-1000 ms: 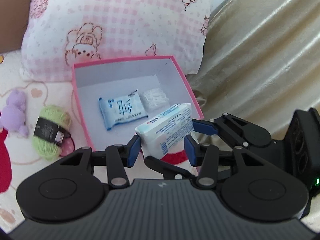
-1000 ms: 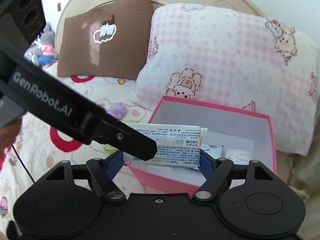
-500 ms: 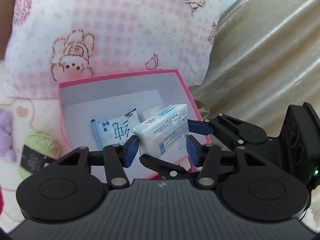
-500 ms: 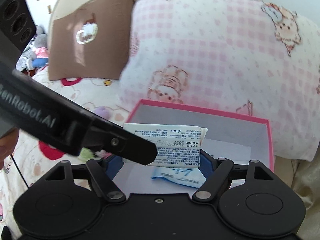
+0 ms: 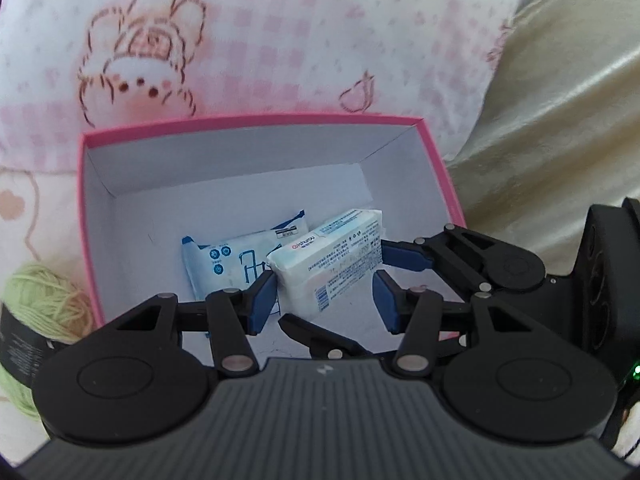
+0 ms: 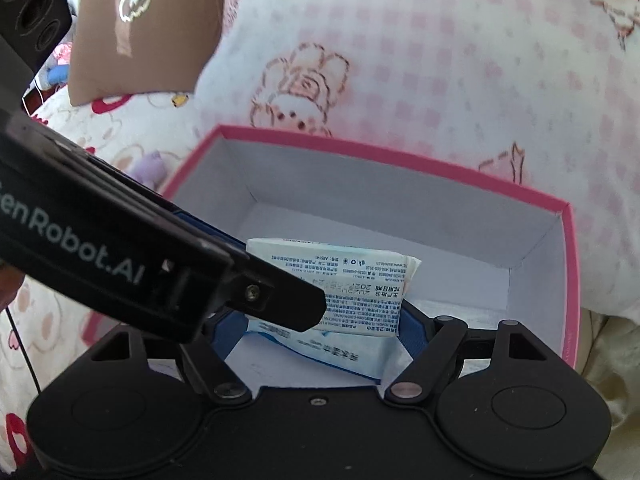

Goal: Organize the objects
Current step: 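Lower the white medicine box into the pink box with the left gripper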

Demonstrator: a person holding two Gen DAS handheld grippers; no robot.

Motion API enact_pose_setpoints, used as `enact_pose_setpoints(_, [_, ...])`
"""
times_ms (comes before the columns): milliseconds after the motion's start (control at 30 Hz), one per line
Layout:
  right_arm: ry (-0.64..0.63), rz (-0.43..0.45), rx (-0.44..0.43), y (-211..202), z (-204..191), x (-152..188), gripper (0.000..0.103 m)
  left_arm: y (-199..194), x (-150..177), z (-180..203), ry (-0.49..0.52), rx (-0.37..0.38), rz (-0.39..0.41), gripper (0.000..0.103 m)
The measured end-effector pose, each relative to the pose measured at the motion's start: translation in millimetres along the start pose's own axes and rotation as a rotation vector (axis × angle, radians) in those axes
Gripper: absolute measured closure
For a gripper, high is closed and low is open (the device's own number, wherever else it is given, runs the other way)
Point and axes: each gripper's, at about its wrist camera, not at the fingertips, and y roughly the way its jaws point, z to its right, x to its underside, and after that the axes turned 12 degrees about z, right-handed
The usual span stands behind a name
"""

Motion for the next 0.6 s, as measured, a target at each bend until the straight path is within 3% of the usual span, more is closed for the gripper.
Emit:
enact_pose_setpoints(167, [-0.039,-0.054,0.005,14.6,2.3,4.4,0.022,19.6,5.1,-3.8,0.016,-0.039,-0.036,0.062])
enact_pose_setpoints(300, [-0.078,-0.078,0.008,21.5,-1.8,4.1,0.022,22.8,7.4,-12.1,-0.018,-0.051,-0.048,0.063])
enact_pose_setpoints(600, [-0.029,-0.155,0.048,48.2,-1.4,-1.5,0.021,46.2,7.2,-17.2,-0.028,-0.142,-0.047,0.064])
